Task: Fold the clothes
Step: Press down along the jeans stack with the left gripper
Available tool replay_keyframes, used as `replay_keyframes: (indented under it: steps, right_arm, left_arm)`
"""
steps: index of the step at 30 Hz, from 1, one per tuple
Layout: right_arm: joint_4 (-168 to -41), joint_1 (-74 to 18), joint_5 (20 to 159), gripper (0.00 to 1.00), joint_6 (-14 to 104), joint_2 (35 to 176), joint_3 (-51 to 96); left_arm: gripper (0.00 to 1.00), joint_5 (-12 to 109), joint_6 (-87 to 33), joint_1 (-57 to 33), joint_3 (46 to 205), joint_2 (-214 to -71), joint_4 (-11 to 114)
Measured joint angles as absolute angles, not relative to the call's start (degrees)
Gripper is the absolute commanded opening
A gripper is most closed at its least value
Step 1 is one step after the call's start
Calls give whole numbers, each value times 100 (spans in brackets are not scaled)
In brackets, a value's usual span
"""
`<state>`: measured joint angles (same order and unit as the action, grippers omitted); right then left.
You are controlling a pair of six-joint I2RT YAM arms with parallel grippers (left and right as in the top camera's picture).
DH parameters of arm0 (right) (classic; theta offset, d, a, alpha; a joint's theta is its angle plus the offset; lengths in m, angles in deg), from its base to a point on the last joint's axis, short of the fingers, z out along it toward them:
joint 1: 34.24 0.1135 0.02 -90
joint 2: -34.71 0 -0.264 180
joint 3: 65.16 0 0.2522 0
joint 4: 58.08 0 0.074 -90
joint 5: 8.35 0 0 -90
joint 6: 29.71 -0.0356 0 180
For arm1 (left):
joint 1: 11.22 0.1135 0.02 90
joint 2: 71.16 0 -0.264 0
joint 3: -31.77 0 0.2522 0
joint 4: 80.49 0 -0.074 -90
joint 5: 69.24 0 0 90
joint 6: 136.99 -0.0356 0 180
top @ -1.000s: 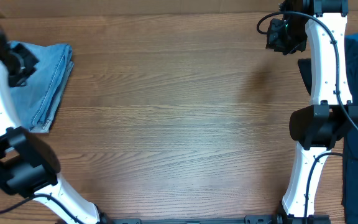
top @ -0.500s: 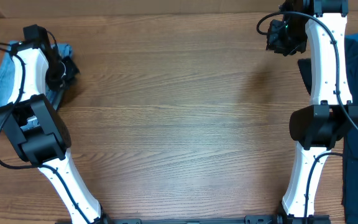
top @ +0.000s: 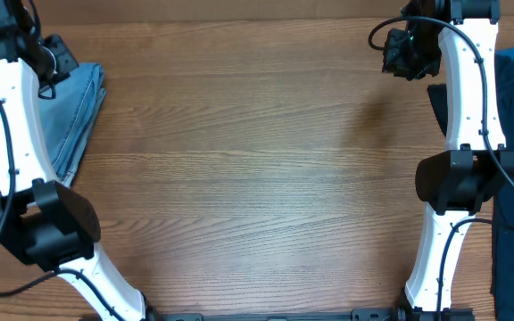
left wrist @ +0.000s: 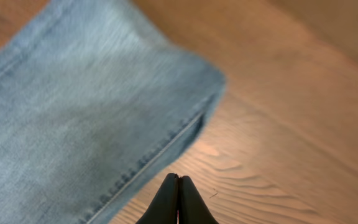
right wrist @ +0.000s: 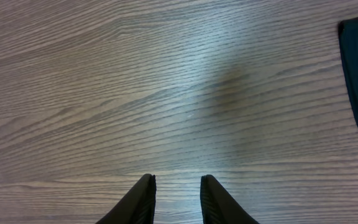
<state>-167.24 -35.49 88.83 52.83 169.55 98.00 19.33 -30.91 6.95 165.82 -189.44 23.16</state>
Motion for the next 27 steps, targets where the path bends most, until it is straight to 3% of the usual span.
replay_keyframes:
  steps: [12,27]
  right_arm:
    - [-16754,-3549,8861,28,5281,16955,9800]
    - [-16756,-3549,8824,28,5283,16955,9800]
  left_arm:
    - [4,1731,-3091,695,16403,-20509,2244]
    - [4,1627,-3089,848,16679,-19512,2028]
